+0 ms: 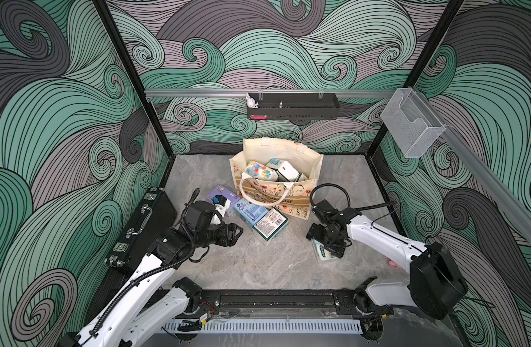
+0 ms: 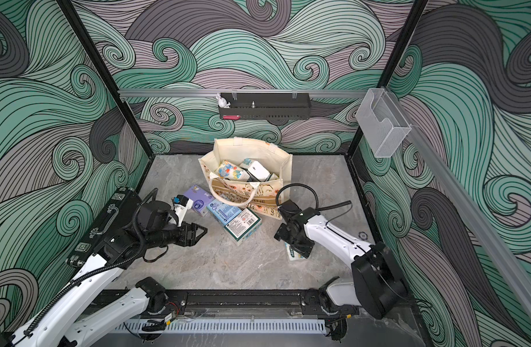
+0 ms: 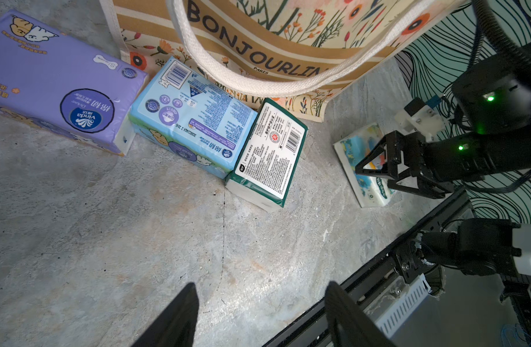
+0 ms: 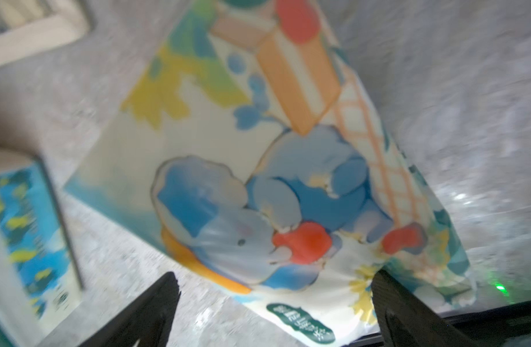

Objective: Put tissues into the canvas bag
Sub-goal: Move the pack of facial tissues to the center of the board.

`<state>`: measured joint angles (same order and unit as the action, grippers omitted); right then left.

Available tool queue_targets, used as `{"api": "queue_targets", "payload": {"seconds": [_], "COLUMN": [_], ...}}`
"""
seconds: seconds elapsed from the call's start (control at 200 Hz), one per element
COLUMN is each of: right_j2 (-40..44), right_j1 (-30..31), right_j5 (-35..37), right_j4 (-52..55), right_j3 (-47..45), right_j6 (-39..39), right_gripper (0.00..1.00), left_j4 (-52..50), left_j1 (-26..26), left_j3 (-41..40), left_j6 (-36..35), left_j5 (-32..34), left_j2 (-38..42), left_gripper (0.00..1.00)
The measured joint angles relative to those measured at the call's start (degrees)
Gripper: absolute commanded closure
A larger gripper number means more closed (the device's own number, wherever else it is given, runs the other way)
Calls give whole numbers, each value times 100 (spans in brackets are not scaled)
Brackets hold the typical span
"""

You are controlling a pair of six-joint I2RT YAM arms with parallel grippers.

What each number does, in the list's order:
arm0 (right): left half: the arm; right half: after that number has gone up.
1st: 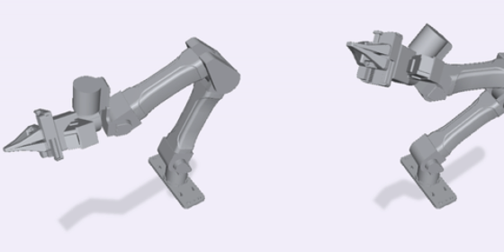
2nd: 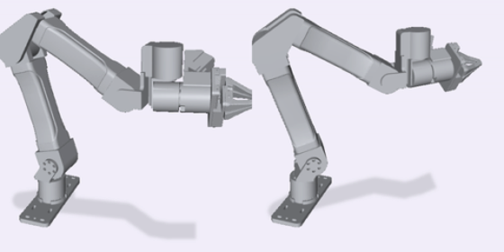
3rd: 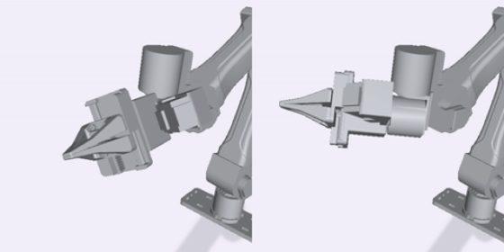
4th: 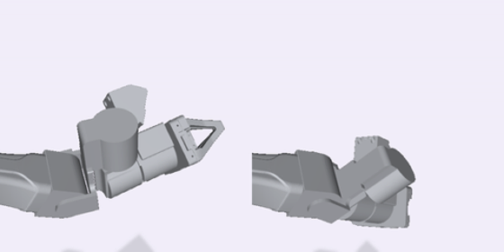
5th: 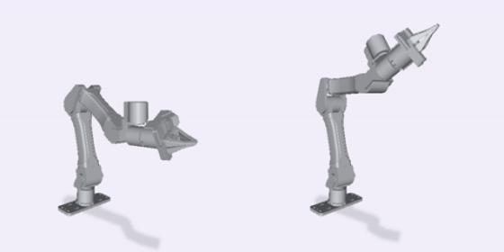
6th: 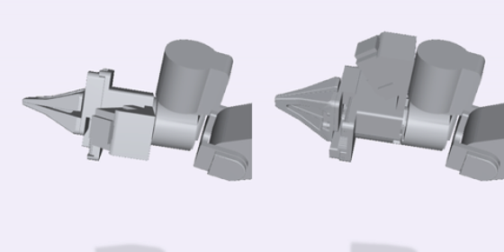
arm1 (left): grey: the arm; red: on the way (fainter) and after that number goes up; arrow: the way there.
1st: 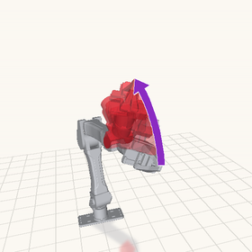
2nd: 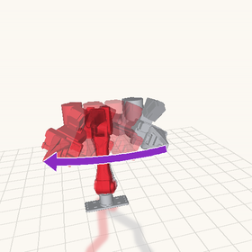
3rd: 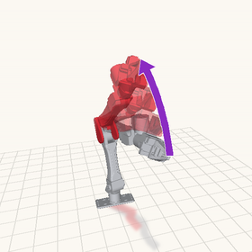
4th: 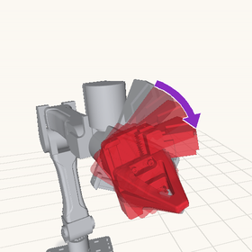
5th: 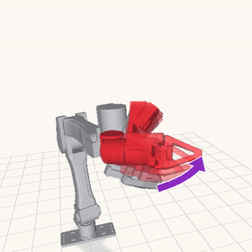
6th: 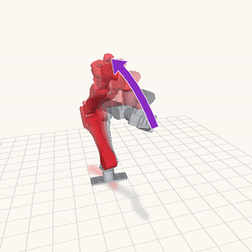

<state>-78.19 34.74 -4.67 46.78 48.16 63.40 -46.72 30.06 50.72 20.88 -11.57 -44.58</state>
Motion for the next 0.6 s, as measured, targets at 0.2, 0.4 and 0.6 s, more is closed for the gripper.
{"api": "queue_targets", "payload": {"seconds": [0.2,0.4,0.6], "right_j2": [332,1088,964], "right_j1": [192,-763,-1126], "right_j5": [-267,-238,-391], "right_j4": [-170,-398,-1139], "right_j3": [601,433,-415], "right_j6": [-42,-734,-1895], "right_gripper": [0,10,14], "left_j4": [0,2,271], "left_j1": [0,0,0], "left_j3": [0,0,-118], "left_j6": [0,0,138], "left_j5": [-2,-66,-343], "left_j2": [-188,-535,-737], "left_gripper": [31,32,33]}}
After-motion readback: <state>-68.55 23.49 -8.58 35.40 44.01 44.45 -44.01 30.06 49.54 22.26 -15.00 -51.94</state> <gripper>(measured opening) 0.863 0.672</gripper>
